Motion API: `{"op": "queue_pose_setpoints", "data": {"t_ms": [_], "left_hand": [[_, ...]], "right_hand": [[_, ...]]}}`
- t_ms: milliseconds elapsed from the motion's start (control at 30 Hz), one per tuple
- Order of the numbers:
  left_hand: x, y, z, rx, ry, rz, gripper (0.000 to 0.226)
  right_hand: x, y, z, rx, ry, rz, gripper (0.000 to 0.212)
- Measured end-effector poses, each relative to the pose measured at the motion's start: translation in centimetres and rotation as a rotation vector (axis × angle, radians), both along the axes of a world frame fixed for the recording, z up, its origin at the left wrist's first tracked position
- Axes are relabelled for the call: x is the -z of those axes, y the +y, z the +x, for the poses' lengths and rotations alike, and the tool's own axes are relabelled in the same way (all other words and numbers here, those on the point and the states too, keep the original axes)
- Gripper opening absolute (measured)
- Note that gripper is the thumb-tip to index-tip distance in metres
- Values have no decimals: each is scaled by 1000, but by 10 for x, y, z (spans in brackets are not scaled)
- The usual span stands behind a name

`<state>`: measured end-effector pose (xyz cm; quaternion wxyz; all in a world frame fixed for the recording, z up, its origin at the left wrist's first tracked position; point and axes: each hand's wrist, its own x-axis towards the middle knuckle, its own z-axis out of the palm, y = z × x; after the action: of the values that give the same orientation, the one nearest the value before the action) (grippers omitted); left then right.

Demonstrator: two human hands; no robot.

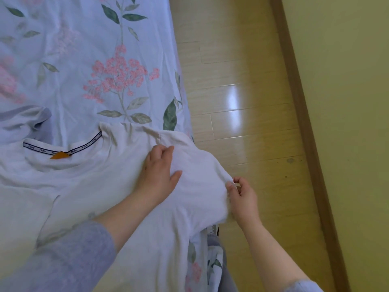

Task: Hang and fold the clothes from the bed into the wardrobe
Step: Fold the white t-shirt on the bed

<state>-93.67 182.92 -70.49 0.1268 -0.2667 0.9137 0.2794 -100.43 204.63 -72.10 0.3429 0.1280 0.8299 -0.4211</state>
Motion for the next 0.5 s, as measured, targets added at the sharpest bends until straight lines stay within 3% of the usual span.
{"op": "queue_pose_setpoints", "data": {"t_ms": [67,167,300,400,500], "left_hand": [[6,12,7,45,-57,-46,76],[10,21,12,37,-68,-27,76],[2,12,16,-153,128,165,45],[-11,0,18,-362,230,282,25],[-24,-12,27,-480,259,319,26]], "right_hand": [[-2,1,2,24,12,33,14],[-8,4,6,143,-119,-61,22],[-24,3,-1,210,-407,-348,26],[-42,-5,-10,333,-381,-489,36],[-63,-14,-6,402,-262,-495,46]]}}
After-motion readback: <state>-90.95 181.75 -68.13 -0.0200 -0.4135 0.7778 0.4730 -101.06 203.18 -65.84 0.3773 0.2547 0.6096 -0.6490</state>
